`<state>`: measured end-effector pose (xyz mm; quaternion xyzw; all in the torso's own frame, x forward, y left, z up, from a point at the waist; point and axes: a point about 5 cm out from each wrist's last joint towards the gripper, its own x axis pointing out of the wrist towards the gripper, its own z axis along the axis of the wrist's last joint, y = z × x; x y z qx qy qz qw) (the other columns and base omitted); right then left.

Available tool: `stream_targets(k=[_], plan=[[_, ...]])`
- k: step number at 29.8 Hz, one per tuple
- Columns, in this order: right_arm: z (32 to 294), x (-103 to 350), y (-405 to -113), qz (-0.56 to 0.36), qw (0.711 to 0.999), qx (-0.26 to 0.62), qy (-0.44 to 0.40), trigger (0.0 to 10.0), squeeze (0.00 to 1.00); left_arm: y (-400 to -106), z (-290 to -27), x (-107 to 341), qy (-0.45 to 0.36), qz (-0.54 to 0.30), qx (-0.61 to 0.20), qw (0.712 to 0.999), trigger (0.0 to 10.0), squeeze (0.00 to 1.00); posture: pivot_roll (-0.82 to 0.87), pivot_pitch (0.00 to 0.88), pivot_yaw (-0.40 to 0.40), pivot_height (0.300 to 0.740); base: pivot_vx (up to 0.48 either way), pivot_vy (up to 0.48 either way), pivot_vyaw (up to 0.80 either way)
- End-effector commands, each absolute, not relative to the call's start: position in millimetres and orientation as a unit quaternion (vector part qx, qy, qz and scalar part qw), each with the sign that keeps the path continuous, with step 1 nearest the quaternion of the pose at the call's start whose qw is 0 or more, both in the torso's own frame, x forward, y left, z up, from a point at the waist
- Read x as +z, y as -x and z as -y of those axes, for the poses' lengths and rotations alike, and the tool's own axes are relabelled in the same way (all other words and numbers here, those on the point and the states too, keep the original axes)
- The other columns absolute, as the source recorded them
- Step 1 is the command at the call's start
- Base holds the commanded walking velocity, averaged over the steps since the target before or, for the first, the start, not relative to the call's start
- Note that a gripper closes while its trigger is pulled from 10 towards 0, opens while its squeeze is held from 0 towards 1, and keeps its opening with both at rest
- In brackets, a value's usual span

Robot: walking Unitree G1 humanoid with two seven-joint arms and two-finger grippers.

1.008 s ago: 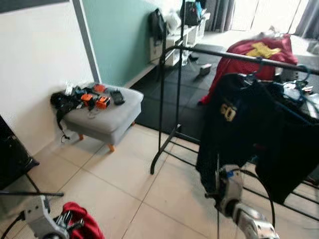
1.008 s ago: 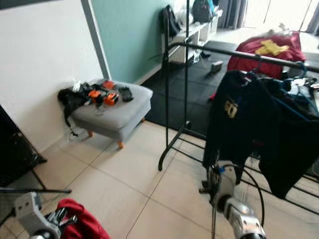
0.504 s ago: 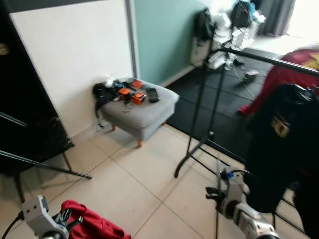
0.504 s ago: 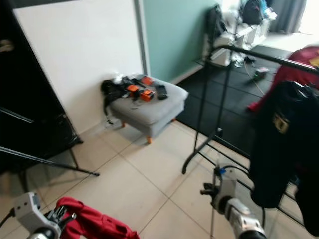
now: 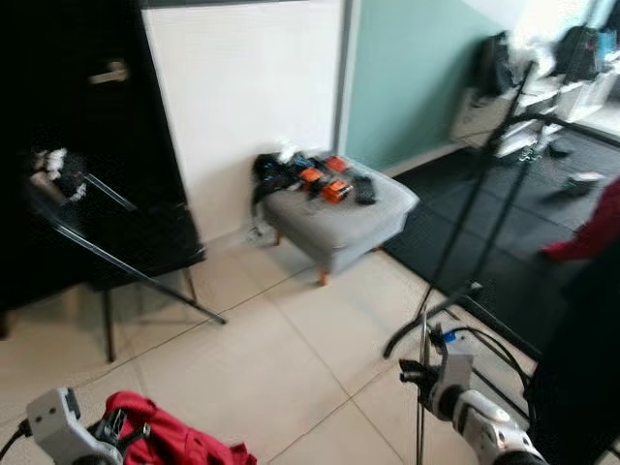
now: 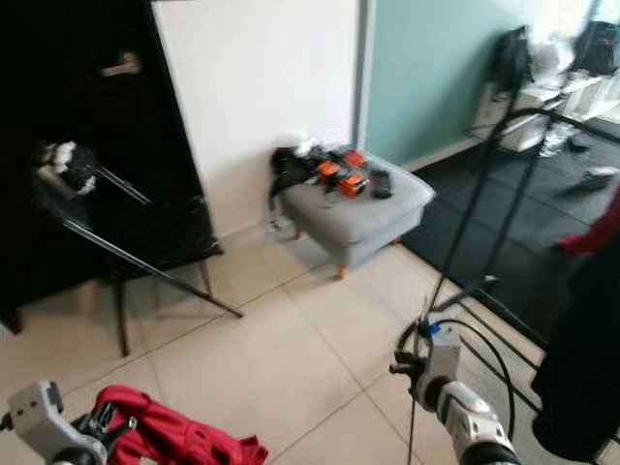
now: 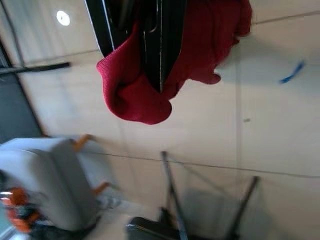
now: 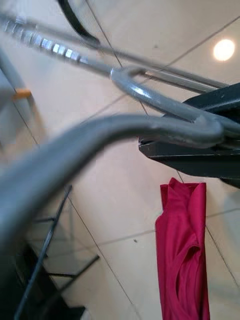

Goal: Hang hanger

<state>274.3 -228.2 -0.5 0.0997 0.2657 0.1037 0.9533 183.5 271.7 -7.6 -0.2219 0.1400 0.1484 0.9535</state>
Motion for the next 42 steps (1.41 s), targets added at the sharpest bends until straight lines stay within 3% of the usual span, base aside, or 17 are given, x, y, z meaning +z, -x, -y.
stream_targets(k=[1, 17, 20, 26, 42], plan=[[227.8, -1.3, -273.1, -0.263, 0.954, 0.106, -0.094, 10.0, 0.0, -184.5, -272.1, -5.6, 0.215, -0.134, 0.143, 0.957, 10.0, 0.0, -0.01, 0.0, -0.024, 0.74, 0.0, 0.0, 0.7], [226.4, 8.0, -283.2, -0.252, 0.957, 0.115, -0.092, 10.0, 0.0, -176.7, -277.1, -2.1, 0.214, -0.129, 0.142, 0.958, 10.0, 0.0, 0.01, 0.012, -0.012, 0.74, 0.0, 0.0, 0.7], [246.2, 3.9, -273.2, -0.264, 0.955, 0.102, -0.091, 10.0, 0.0, -177.6, -276.9, -0.7, 0.21, -0.125, 0.138, 0.96, 10.0, 0.0, 0.01, 0.019, -0.013, 0.74, 0.0, 0.0, 0.7], [261.1, -5.4, -258.3, -0.286, 0.951, 0.08, -0.089, 10.0, 0.0, -177.7, -275.3, -0.4, 0.209, -0.125, 0.135, 0.96, 10.0, 0.0, 0.01, 0.016, -0.014, 0.74, 0.0, 0.0, 0.7], [255.7, -13.7, -251.7, -0.295, 0.948, 0.078, -0.089, 10.0, 0.0, -179.9, -276.7, 5.6, 0.204, -0.112, 0.146, 0.962, 10.0, 0.0, 0.0, 0.037, -0.029, 0.74, 0.0, 0.0, 0.7]])
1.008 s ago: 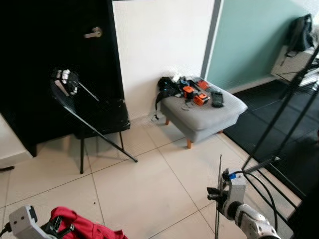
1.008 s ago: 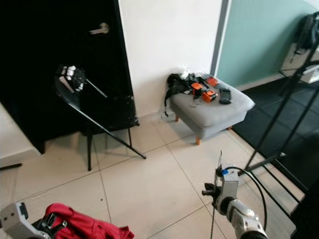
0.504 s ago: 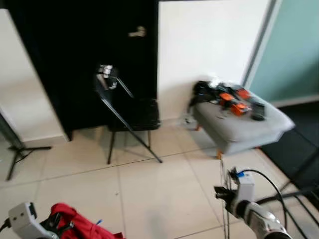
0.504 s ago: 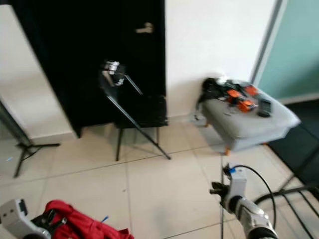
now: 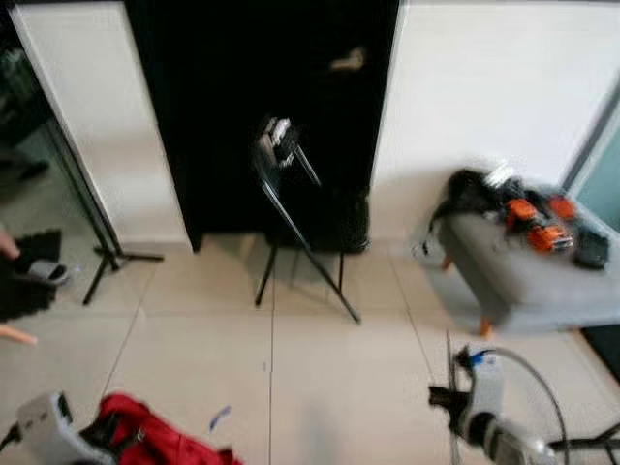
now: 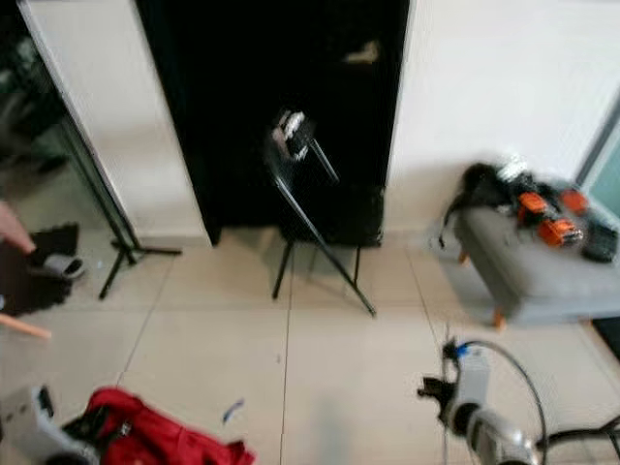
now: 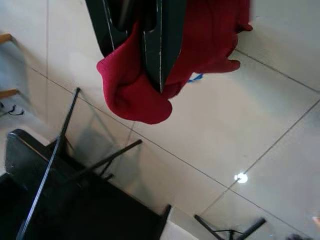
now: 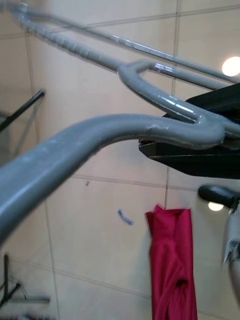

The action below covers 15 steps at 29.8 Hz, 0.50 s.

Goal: Hang hanger

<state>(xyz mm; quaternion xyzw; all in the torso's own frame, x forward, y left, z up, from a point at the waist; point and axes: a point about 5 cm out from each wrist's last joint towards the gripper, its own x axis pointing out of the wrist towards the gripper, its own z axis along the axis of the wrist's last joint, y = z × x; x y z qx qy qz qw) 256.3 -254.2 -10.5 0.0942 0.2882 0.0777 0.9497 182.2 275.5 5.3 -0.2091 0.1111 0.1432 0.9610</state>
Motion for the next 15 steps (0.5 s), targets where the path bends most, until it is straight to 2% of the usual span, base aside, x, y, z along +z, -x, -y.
stream_targets(k=[1, 15], plan=[[255.1, -13.7, -251.6, -0.293, 0.949, 0.08, -0.089, 10.0, 0.0, -180.1, -276.4, 6.1, 0.203, -0.111, 0.145, 0.962, 10.0, 0.0, 0.0, 0.037, -0.029, 0.74, 0.0, 0.0, 0.7], [239.9, -3.7, -261.7, -0.247, 0.958, 0.121, -0.082, 10.0, 0.0, -182.0, -274.4, 7.7, 0.2, -0.11, 0.149, 0.962, 10.0, 0.0, 0.01, 0.046, -0.04, 0.74, 0.0, 0.0, 0.7]])
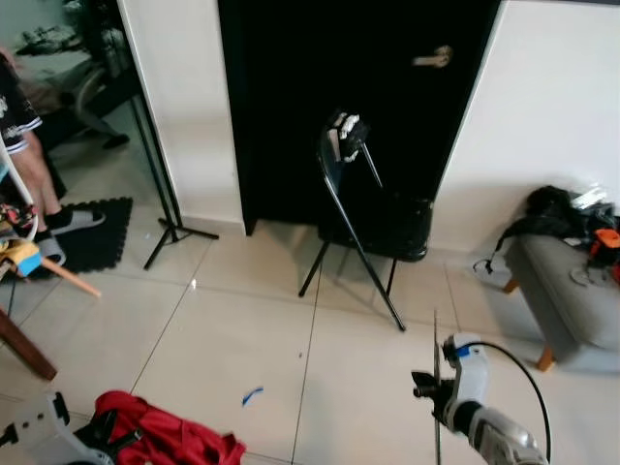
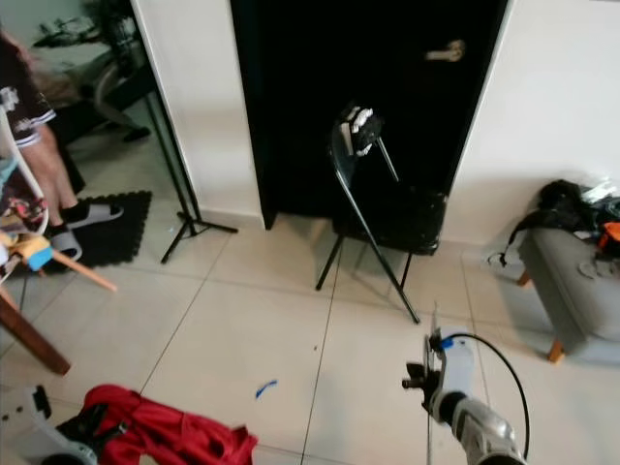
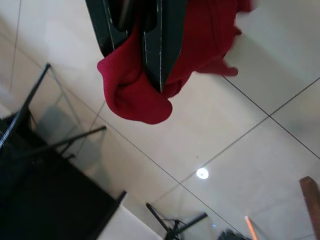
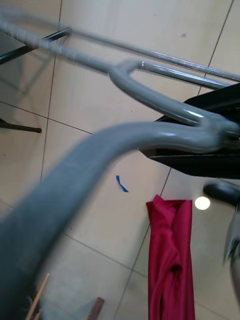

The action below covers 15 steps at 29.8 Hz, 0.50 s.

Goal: Hang hanger

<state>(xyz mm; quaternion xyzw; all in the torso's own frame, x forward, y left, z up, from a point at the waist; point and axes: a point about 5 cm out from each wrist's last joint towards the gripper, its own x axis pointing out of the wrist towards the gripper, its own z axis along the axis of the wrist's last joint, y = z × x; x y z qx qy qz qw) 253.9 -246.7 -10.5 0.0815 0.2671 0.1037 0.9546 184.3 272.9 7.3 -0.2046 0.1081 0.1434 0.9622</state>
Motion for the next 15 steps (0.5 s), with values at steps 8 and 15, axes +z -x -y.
stream_targets(k=[8, 15], plan=[[231.3, 2.3, -263.3, -0.226, 0.961, 0.136, -0.082, 10.0, 0.0, -183.8, -273.8, 8.2, 0.198, -0.111, 0.149, 0.962, 10.0, 0.0, 0.0, 0.049, -0.04, 0.74, 0.0, 0.0, 0.7], [222.0, 8.3, -263.7, -0.211, 0.963, 0.146, -0.08, 10.0, 0.0, -184.8, -277.2, 14.9, 0.168, -0.093, 0.157, 0.969, 10.0, 0.0, -0.01, 0.053, -0.041, 0.74, 0.0, 0.0, 0.68]])
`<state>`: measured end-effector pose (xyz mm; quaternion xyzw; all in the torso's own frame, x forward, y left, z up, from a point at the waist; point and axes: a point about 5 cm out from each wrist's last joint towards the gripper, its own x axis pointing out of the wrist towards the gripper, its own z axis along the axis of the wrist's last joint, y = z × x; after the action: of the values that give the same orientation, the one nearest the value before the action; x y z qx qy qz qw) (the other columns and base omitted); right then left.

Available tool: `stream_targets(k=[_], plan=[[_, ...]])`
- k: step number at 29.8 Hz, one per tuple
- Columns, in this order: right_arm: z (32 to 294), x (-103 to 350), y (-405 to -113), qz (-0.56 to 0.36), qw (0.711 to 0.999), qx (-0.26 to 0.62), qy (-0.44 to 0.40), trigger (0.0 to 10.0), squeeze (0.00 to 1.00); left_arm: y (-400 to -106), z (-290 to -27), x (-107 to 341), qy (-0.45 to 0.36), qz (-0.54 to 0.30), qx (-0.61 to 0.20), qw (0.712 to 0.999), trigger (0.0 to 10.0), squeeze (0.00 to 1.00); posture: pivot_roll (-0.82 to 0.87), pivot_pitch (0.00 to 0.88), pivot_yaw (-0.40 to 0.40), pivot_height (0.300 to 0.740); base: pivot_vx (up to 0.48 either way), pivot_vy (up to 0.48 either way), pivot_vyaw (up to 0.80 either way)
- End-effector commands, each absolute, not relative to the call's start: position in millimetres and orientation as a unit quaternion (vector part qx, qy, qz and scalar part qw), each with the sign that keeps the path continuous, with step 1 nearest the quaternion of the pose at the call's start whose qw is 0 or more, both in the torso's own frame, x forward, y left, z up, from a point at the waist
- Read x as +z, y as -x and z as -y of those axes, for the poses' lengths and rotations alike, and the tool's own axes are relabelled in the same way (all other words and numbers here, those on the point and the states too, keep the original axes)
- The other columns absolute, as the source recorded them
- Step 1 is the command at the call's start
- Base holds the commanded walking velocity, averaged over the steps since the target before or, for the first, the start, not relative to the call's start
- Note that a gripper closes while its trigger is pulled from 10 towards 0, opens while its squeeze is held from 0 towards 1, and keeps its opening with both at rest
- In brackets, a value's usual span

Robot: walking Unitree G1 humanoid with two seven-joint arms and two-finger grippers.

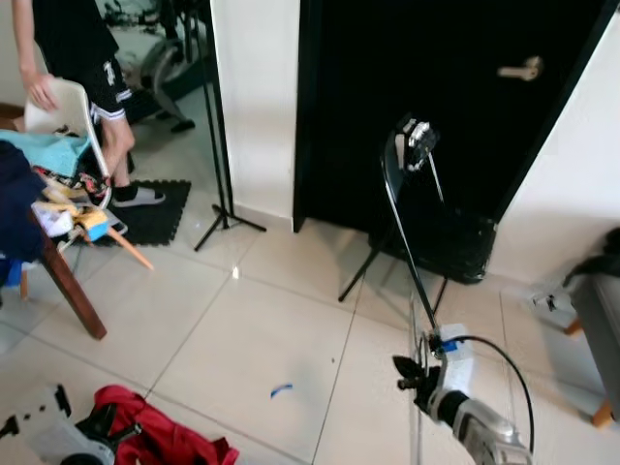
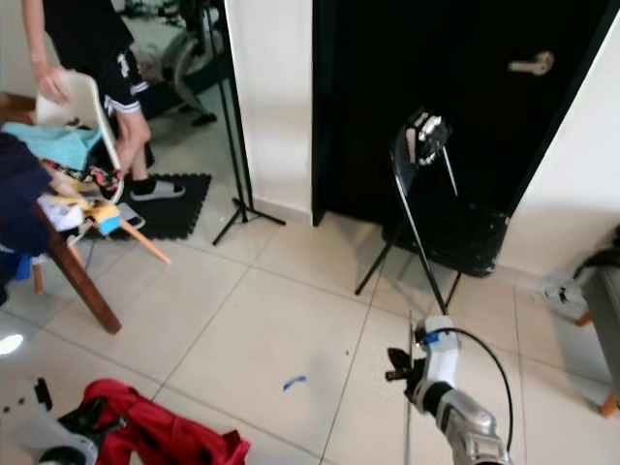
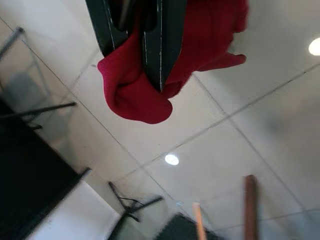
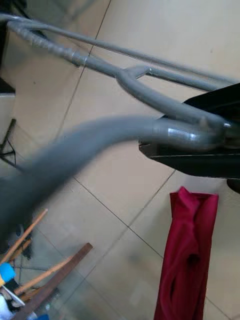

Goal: Hang hanger

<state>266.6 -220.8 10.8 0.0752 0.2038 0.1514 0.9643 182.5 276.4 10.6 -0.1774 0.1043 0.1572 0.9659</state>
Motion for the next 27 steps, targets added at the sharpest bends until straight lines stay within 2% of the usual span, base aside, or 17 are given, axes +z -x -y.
stream_targets(k=[1, 4, 8, 14, 16, 20, 22, 27], plan=[[220.6, 10.0, -264.0, -0.208, 0.964, 0.15, -0.077, 10.0, 0.0, -184.1, -278.6, 16.1, 0.157, -0.092, 0.159, 0.97, 10.0, 0.0, -0.01, 0.057, -0.045, 0.74, 0.262, 0.0, 0.57], [219.2, 15.3, -267.9, -0.199, 0.966, 0.154, -0.068, 10.0, 0.0, -183.6, -282.1, 20.1, 0.145, -0.086, 0.162, 0.972, 10.0, 0.0, 0.0, 0.057, -0.046, 0.74, 0.407, 0.0, 0.19], [218.9, 60.4, -306.5, -0.139, 0.977, 0.157, -0.032, 10.0, 0.0, -190.7, -297.4, 56.1, 0.101, -0.033, 0.169, 0.98, 10.0, 0.0, 0.0, 0.061, -0.052, 0.74, 0.48, 0.0, 0.0], [217.2, 81.3, -322.2, -0.114, 0.976, 0.183, -0.009, 10.0, 0.0, -195.9, -299.7, 71.1, 0.086, -0.011, 0.163, 0.983, 10.0, 0.0, 0.01, 0.061, -0.055, 0.74, 0.48, 0.0, 0.0], [215.7, 92.3, -329.4, -0.106, 0.973, 0.205, 0.023, 10.0, 0.0, -199.0, -299.6, 78.2, 0.08, 0.0, 0.159, 0.984, 10.0, 0.0, 0.01, 0.059, -0.057, 0.74, 0.48, 0.0, 0.79], [197.8, 180.8, -369.8, -0.003, 0.955, 0.286, 0.083, 10.0, 0.0, -215.0, -293.7, 117.3, 0.042, 0.051, 0.147, 0.987, 10.0, 0.0, 0.01, 0.064, -0.059, 0.74, 0.48, 0.0, 0.79], [196.5, 189.5, -370.2, 0.01, 0.952, 0.295, 0.084, 10.0, 0.0, -215.9, -294.1, 121.0, 0.039, 0.056, 0.149, 0.987, 10.0, 0.0, 0.01, 0.064, -0.059, 0.74, 0.48, 0.0, 0.79], [174.8, 233.0, -356.3, 0.066, 0.906, 0.406, 0.098, 10.0, 0.0, -221.1, -294.7, 145.4, 0.02, 0.075, 0.155, 0.985, 10.0, 0.0, 0.01, 0.068, -0.057, 0.74, 0.48, 0.0, 0.79]])
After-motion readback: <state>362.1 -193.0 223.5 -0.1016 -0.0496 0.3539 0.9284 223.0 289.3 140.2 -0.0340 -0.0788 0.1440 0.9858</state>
